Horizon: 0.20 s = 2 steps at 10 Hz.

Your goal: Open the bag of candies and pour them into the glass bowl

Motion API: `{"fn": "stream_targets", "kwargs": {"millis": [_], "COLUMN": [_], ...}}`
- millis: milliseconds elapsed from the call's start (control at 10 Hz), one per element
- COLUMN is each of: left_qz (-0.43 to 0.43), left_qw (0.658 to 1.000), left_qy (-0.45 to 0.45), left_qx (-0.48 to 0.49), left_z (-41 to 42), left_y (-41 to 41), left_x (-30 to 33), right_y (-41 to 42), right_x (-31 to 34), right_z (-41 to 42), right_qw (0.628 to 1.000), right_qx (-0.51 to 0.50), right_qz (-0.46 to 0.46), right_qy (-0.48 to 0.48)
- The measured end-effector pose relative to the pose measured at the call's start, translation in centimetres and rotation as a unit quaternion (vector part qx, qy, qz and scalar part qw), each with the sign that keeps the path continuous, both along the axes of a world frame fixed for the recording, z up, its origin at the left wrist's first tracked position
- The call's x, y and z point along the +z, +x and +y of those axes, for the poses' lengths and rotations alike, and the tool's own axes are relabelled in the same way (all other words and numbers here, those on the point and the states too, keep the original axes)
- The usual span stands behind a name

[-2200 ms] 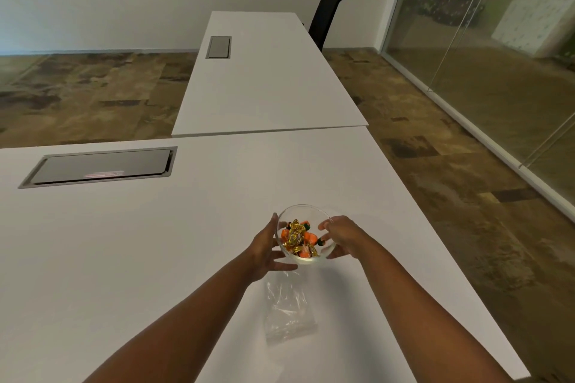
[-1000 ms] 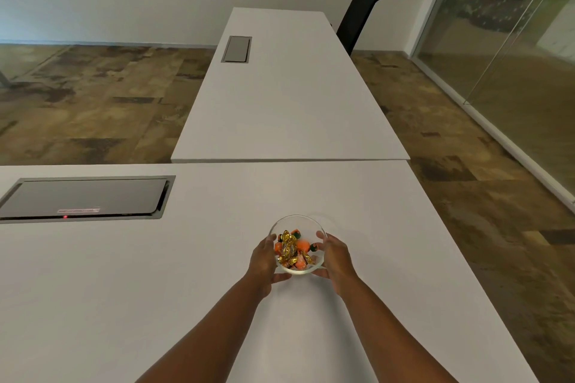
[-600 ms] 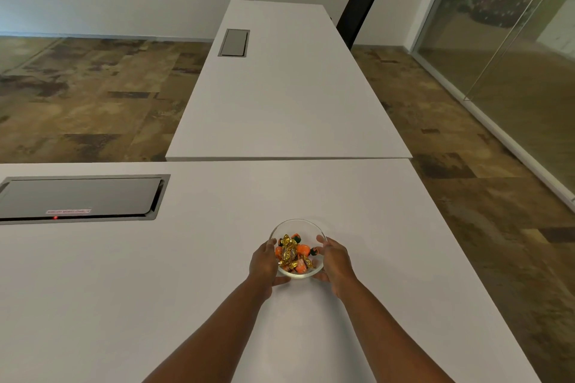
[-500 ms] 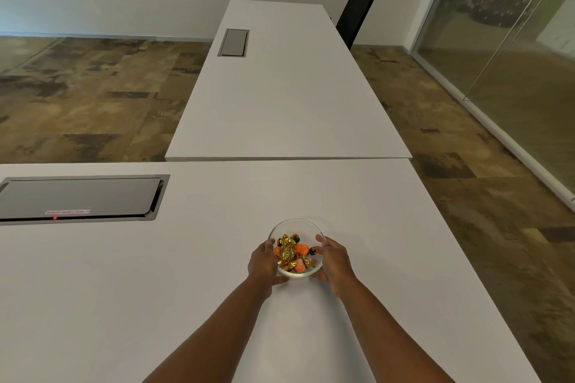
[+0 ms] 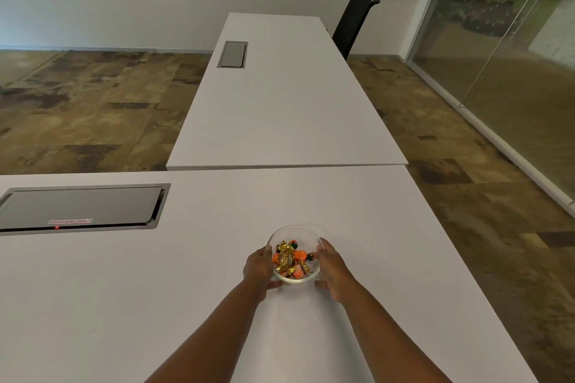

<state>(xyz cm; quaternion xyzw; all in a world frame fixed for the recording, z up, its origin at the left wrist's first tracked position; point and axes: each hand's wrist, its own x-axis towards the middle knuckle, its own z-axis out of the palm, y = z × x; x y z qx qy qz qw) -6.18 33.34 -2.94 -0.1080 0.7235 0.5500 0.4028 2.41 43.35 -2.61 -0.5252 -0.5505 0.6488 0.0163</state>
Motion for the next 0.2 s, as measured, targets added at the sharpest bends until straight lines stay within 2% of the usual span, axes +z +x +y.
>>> {"fn": "stream_targets", "kwargs": {"millis": [100,200], "left_qz": [0.031,0.148], "left_qw": [0.999,0.983], "left_qy": [-0.025,-0.103], "left_qx": [-0.028,-0.048], "left_z": [-0.1,-0.6], "left_y": [-0.6,-1.0], "left_x": [-0.3,0.4], "right_y": [-0.1,0.4], "right_x": [0.4,1.8], "right_z": [0.4,0.5], "right_qw": [0.997,0.99], "right_qx": [0.044,0.057], "right_qz": [-0.038,-0.061], "right_qy": [0.041,0.114]}}
